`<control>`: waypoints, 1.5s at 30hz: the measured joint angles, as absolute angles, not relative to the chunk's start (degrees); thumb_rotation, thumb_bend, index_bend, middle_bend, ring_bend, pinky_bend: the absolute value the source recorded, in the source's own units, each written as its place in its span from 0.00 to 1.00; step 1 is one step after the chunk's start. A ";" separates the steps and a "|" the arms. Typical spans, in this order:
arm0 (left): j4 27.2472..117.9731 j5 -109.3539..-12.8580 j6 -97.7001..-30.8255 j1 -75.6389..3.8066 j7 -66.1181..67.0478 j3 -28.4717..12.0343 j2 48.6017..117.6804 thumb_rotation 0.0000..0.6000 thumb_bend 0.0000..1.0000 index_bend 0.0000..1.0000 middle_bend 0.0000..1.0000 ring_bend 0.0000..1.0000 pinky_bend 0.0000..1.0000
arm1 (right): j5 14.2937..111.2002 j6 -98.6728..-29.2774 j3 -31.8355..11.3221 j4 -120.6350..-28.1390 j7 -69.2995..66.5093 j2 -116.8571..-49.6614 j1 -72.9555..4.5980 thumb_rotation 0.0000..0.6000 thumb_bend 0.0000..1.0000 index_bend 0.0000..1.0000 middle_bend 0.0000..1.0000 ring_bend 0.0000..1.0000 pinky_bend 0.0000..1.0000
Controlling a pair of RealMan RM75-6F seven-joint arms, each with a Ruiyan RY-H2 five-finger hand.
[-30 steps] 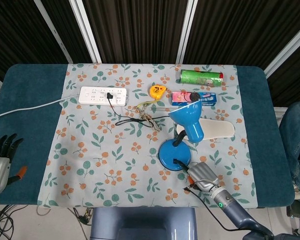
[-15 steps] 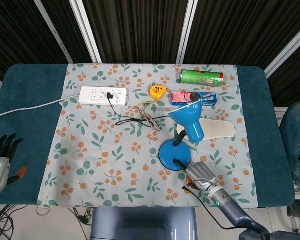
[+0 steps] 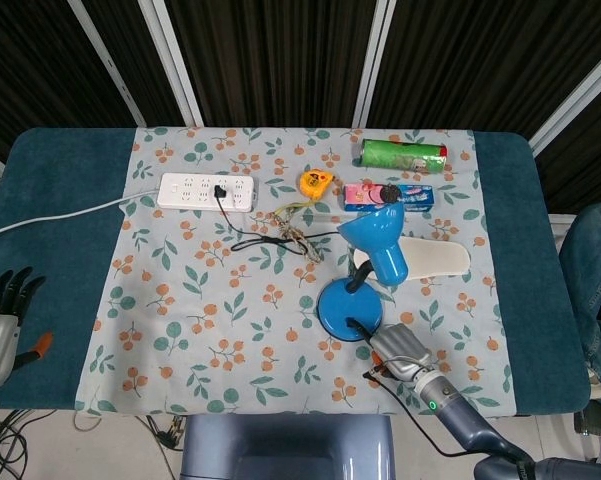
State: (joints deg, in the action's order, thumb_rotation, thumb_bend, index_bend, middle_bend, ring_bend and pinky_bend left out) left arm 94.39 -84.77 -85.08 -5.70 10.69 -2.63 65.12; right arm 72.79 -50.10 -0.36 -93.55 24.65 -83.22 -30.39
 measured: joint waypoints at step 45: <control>94.83 -84.46 -84.91 -5.66 10.93 -2.58 64.91 1.00 0.26 0.14 0.04 0.00 0.08 | 91.02 -90.61 1.46 -84.79 7.56 -69.79 -8.65 1.00 0.18 0.00 0.03 0.10 0.00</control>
State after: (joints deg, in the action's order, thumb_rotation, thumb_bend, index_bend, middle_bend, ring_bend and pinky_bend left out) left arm 94.83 -84.46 -84.91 -5.66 10.93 -2.58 64.91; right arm 91.02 -90.61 1.46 -84.79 7.56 -69.79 -8.65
